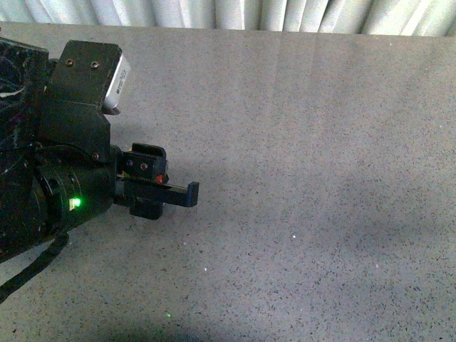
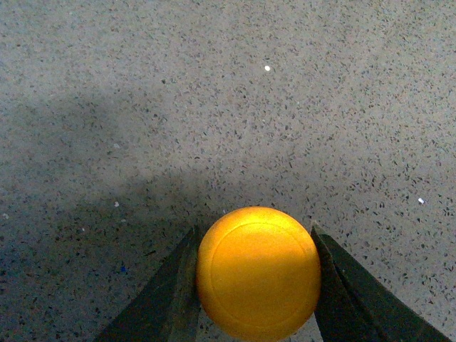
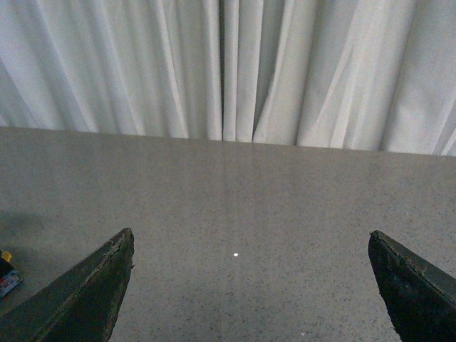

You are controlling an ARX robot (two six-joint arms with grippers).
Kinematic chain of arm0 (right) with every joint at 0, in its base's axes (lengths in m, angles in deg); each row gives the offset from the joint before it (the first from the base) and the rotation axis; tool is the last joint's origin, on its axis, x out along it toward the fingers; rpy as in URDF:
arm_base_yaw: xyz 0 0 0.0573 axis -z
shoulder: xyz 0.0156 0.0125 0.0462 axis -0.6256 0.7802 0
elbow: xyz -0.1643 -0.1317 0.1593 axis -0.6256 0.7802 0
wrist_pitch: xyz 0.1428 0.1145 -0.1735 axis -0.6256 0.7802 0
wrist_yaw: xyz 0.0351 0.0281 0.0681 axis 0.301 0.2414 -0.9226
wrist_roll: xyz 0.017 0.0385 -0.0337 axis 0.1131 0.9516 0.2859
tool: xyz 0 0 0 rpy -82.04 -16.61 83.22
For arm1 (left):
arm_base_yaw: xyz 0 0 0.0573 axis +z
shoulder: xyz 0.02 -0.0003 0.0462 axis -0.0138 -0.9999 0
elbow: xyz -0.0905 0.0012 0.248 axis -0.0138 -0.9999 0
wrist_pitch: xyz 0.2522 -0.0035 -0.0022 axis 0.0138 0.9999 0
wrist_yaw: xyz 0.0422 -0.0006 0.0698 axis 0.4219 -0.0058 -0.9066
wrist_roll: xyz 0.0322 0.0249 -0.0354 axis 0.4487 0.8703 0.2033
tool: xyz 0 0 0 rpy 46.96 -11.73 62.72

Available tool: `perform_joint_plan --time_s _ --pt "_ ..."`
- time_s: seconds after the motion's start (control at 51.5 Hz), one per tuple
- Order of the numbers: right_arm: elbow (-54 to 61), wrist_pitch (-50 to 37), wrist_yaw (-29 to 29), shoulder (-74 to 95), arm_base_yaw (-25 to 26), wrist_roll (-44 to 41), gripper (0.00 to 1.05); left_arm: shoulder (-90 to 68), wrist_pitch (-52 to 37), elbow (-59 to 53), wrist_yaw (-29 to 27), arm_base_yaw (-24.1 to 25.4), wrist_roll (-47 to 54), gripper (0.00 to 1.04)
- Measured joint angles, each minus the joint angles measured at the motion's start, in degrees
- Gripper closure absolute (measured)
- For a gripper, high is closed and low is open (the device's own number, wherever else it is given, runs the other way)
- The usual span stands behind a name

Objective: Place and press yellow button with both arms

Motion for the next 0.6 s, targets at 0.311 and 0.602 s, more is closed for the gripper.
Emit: perform_joint_plan --time_s 0.311,0.602 --pt "0.00 0.00 0.00 0.00 0.00 0.00 0.09 -1.05 -0.87 -0.11 0.13 -0.59 -1.68 0.55" --pt "0.00 0.00 0.00 0.00 0.00 0.00 0.09 5.22 2.01 -1.20 2.32 2.56 -1.92 0.08"
